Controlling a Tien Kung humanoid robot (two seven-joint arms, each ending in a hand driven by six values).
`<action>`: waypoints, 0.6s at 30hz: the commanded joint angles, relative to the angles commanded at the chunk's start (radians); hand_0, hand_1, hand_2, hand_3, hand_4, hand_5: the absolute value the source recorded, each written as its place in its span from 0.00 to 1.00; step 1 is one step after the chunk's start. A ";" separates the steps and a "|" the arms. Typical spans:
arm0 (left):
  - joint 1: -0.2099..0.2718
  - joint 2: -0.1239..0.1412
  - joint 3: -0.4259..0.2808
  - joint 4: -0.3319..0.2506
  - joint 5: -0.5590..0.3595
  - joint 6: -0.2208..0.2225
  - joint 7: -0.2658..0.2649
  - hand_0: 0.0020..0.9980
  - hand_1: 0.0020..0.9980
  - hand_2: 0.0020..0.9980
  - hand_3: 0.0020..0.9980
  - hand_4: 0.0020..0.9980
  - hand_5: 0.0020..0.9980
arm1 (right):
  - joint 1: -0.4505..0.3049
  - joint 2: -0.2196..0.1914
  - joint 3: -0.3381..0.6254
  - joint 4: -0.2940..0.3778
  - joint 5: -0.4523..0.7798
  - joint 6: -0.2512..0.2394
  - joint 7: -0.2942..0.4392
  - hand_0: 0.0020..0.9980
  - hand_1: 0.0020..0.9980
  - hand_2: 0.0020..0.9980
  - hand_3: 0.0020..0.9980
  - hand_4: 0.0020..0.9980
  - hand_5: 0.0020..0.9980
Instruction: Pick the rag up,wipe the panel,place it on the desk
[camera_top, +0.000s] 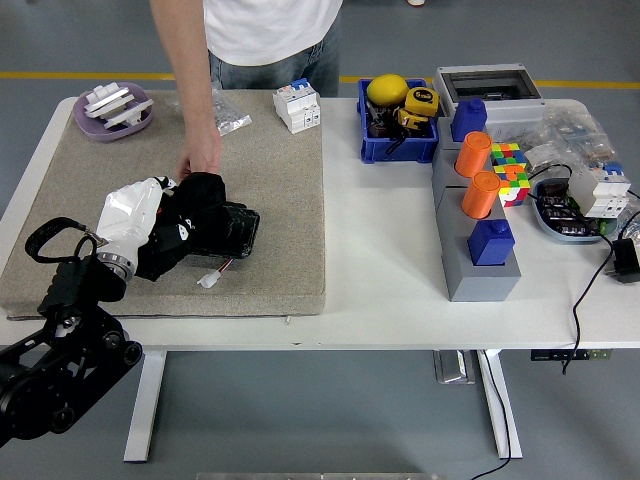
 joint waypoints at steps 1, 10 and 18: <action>0.001 -0.006 0.006 -0.004 0.000 -0.001 0.002 0.20 0.31 0.51 0.57 0.51 0.00 | -0.001 0.000 0.001 0.000 -0.001 0.000 0.000 0.74 0.59 0.61 0.55 0.93 0.45; -0.005 -0.034 0.077 -0.061 0.000 -0.006 0.015 0.20 0.31 0.51 0.57 0.51 0.00 | -0.003 -0.001 -0.001 -0.003 0.002 0.001 0.001 0.74 0.59 0.61 0.55 0.93 0.45; -0.013 -0.051 0.116 -0.085 0.004 -0.010 0.028 0.20 0.31 0.51 0.57 0.50 0.00 | -0.002 -0.001 -0.009 -0.003 0.007 0.001 0.001 0.74 0.59 0.61 0.55 0.93 0.45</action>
